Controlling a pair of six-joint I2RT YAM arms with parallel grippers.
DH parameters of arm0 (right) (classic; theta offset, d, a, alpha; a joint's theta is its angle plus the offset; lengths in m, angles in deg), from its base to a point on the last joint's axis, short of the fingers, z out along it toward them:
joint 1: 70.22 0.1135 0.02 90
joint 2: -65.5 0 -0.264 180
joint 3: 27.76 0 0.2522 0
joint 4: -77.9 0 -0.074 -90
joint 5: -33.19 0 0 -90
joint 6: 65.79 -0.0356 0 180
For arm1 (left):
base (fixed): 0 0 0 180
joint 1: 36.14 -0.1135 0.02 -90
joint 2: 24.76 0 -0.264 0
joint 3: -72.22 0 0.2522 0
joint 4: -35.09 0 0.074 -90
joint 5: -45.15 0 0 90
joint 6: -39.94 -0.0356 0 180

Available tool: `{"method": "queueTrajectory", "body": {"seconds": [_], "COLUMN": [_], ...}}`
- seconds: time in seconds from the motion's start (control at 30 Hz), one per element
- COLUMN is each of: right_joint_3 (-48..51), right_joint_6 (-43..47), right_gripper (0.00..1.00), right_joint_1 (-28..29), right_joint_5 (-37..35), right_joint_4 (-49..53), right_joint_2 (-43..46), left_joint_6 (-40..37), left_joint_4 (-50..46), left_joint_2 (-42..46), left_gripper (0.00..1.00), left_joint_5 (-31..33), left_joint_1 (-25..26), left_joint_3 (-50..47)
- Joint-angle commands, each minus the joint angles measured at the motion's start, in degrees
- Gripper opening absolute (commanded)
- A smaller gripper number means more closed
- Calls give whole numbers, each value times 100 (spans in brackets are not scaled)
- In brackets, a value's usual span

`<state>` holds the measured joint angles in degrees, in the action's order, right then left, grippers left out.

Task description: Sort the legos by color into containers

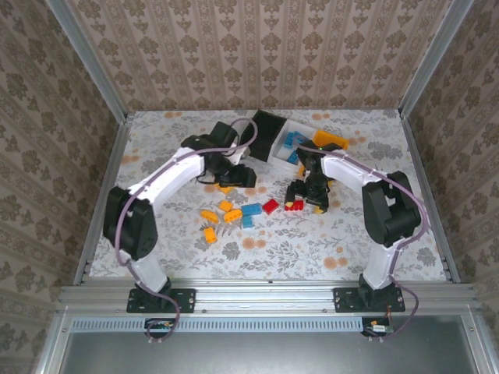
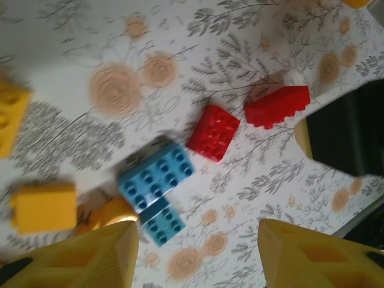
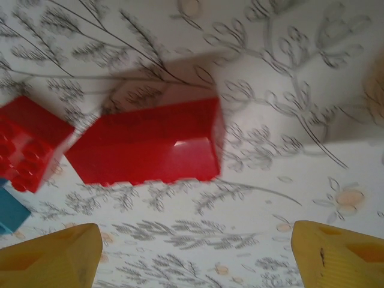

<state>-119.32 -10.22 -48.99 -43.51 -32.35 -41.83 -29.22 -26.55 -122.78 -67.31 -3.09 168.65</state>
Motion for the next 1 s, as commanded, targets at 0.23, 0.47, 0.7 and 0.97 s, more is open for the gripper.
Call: {"method": "queueTrajectory", "body": {"seconds": [0.23, 0.47, 0.7, 0.97], "right_joint_3": [-788, -1000, -943, -1007], "right_joint_6": [209, 262, 262, 297], "right_gripper": [81, 72, 61, 60], "right_joint_1": [300, 356, 347, 145], "right_joint_5": [-116, -170, -269, -354], "right_joint_4": [359, 444, 471, 691], "right_joint_2": [-842, -1049, -917, -324], "left_joint_6": [277, 260, 258, 310], "left_joint_4": [200, 182, 231, 304], "left_joint_2": [997, 1163, 1135, 1055], "left_gripper": [57, 57, 57, 57], "left_joint_5": [223, 217, 182, 145], "left_joint_1": [-329, -457, -487, -485], "left_joint_3": [-1103, -1212, -1203, -1132]}}
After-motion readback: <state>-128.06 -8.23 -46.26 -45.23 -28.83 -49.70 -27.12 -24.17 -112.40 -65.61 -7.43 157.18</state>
